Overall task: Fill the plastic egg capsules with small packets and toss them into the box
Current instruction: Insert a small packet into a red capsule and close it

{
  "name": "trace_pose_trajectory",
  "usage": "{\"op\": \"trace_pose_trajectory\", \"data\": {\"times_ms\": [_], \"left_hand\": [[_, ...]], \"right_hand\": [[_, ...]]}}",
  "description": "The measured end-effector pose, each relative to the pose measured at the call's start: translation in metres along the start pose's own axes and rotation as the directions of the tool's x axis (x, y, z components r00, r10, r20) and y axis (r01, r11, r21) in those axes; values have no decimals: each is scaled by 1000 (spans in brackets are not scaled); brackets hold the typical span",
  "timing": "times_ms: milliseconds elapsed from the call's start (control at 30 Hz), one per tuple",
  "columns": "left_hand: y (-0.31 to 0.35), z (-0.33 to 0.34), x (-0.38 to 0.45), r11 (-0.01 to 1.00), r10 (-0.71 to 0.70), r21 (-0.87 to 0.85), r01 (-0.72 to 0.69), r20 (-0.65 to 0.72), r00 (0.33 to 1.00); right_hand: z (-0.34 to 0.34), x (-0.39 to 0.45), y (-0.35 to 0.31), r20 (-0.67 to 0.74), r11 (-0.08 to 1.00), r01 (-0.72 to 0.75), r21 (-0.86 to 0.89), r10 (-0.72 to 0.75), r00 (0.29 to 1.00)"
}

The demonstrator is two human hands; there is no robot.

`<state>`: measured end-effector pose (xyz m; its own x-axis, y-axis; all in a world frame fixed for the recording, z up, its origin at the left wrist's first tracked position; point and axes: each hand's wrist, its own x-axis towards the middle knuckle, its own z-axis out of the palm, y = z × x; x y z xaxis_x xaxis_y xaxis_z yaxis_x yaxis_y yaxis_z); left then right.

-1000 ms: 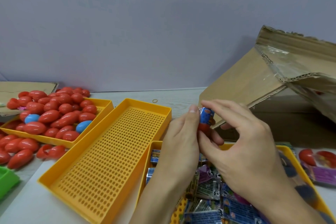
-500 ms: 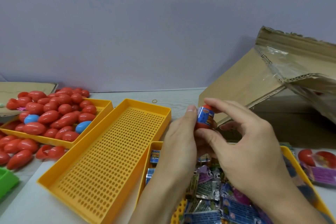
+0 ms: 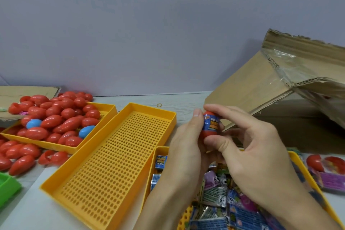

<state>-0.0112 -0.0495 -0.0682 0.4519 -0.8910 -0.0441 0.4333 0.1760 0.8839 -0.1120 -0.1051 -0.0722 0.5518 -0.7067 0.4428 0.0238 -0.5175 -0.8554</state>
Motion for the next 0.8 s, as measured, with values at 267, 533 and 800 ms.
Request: {"op": "trace_pose_trajectory", "data": {"times_ms": [267, 533, 800], "left_hand": [[6, 3, -1, 989, -89, -114, 97, 73, 993], [-3, 1, 0, 995, -60, -80, 62, 25, 998], [0, 0, 3, 999, 27, 26, -26, -62, 998]], "right_hand": [[1, 1, 1, 12, 979, -104, 175, 103, 995], [2, 3, 6, 26, 948, -171, 268, 170, 985], [2, 4, 8, -13, 975, -139, 175, 143, 990]]}}
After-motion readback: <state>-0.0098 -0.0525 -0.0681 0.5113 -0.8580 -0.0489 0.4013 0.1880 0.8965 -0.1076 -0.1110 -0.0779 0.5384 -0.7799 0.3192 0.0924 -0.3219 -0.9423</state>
